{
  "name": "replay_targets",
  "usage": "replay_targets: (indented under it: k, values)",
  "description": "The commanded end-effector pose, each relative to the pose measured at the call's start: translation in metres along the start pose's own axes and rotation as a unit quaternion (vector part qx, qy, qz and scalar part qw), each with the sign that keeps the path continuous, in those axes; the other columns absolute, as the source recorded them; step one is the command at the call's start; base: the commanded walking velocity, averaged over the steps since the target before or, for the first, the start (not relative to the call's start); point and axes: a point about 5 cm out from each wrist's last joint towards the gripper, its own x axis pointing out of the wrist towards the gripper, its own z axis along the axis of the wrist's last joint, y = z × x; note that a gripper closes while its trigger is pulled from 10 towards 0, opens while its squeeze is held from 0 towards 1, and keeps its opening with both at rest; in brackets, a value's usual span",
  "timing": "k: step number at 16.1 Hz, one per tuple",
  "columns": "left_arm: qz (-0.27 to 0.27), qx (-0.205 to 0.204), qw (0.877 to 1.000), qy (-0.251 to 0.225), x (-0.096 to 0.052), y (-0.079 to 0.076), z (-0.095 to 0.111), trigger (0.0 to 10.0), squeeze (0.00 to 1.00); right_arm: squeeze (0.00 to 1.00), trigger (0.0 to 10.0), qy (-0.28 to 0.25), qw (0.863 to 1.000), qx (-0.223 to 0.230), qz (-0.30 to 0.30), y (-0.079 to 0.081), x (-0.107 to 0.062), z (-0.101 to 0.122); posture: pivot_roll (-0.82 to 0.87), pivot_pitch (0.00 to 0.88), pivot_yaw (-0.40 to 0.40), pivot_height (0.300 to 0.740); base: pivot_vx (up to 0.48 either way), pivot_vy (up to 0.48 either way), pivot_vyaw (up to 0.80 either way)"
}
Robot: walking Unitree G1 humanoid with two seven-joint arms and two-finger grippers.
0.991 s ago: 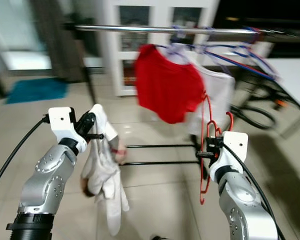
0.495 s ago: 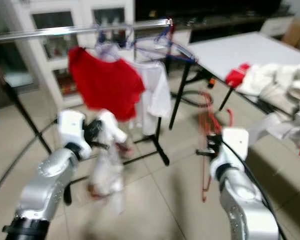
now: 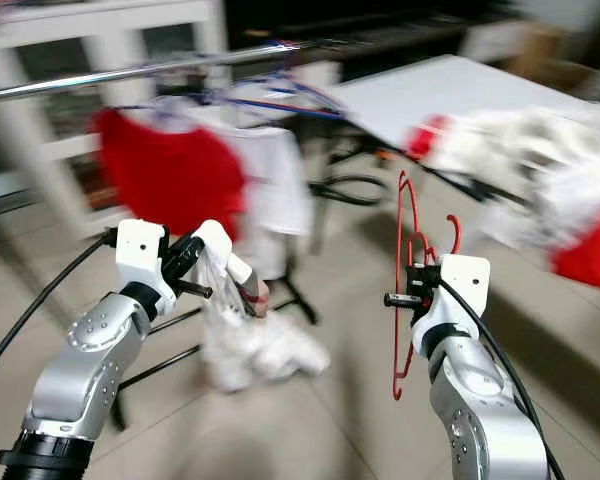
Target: Hang hanger
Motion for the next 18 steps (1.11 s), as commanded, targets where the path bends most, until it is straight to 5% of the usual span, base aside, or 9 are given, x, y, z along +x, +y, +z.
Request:
replay_targets:
  k: [1,9,16,18]
  values:
    - [-0.006,0.000,1.000,-0.014,0.0022,-0.0036,0.0068,10.0,0.00,0.00,10.0,-0.002,1.000,-0.003,-0.012,-0.0041,-0.0004,0.0025,0.01,0.000,0.012,0.740,0.000,0.000,-0.80]
    - [-0.008,0.007,1.000,-0.015,0.0045,-0.0039,0.0079,10.0,0.00,0.00,10.0,-0.013,1.000,-0.011,-0.003,0.0010,0.0020,0.0051,0.01,0.000,0.012,0.740,0.000,0.000,-0.80]
    - [0.005,0.016,1.000,-0.009,0.0083,-0.0006,0.0086,10.0,0.00,0.00,10.0,-0.008,1.000,-0.007,-0.010,0.0020,0.0036,0.0053,0.01,0.000,0.012,0.740,0.000,0.285,-0.80]
    - [0.005,-0.008,1.000,-0.018,0.0083,-0.0004,0.0106,10.0,0.00,0.00,10.0,-0.009,1.000,-0.005,-0.010,0.0026,0.0043,0.0059,0.01,0.000,0.014,0.740,0.000,0.000,-0.80]
